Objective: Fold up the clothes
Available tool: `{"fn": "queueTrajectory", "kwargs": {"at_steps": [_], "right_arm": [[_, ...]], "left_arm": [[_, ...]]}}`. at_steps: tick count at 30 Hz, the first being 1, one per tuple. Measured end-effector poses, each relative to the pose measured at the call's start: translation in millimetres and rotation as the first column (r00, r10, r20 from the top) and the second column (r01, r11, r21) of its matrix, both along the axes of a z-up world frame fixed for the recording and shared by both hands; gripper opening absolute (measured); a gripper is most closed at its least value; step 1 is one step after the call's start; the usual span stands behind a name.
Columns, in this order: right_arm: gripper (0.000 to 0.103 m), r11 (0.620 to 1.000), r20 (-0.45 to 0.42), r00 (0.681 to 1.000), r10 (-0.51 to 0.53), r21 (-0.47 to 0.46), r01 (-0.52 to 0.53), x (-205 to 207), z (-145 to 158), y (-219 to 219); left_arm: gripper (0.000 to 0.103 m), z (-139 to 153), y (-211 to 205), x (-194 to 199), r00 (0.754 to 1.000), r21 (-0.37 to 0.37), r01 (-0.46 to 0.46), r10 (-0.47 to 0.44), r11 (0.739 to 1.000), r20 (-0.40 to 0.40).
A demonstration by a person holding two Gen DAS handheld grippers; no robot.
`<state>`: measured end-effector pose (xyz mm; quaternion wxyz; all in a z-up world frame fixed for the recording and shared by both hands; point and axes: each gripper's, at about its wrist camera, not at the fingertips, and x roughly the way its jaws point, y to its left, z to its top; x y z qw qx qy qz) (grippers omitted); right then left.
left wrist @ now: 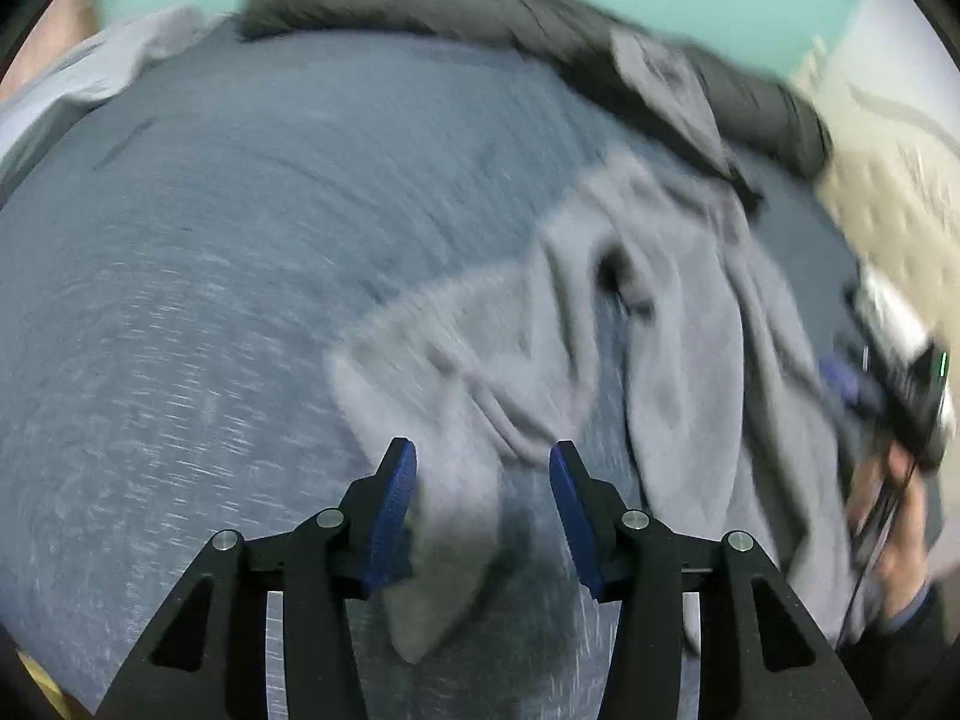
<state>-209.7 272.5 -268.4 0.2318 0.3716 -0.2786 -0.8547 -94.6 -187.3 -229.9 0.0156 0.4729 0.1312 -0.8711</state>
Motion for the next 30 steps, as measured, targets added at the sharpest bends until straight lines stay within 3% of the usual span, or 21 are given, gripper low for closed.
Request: {"fn": "queueTrajectory", "kwargs": {"at_steps": [2, 7, 12, 15, 22, 25, 30], "right_arm": [[0.065, 1.0, 0.0, 1.0, -0.008, 0.0, 0.008, 0, 1, 2], [0.065, 1.0, -0.005, 1.0, -0.001, 0.012, 0.001, 0, 2, -2], [0.065, 1.0, -0.009, 1.0, 0.001, 0.023, -0.001, 0, 1, -4], [0.065, 1.0, -0.004, 1.0, 0.001, 0.025, -0.001, -1, -1, -4], [0.065, 1.0, 0.0, 1.0, 0.001, 0.031, -0.001, -2, -2, -5], [0.065, 1.0, 0.002, 1.0, 0.002, 0.031, -0.002, -1, -2, -6], [0.065, 1.0, 0.004, 1.0, 0.006, 0.03, -0.006, -1, -2, -7]], "left_arm": [[0.05, 6, -23, 5, 0.996, -0.012, -0.087, 0.087, 0.996, -0.027], [0.05, -27, -49, -3, 0.983, 0.002, -0.177, 0.176, 0.984, 0.053], [0.05, -70, -49, -13, 0.977, 0.09, -0.16, 0.144, 0.983, 0.158], [0.051, -71, -38, -15, 0.987, 0.15, -0.128, 0.111, 0.98, 0.12], [0.05, -80, -8, -24, 0.989, 0.148, -0.036, 0.014, 0.988, 0.149], [0.03, -79, 2, -26, 0.99, 0.123, -0.021, 0.003, 0.992, 0.144], [0.008, -79, 6, -31, 0.991, 0.106, -0.02, 0.005, 0.994, 0.136]]}}
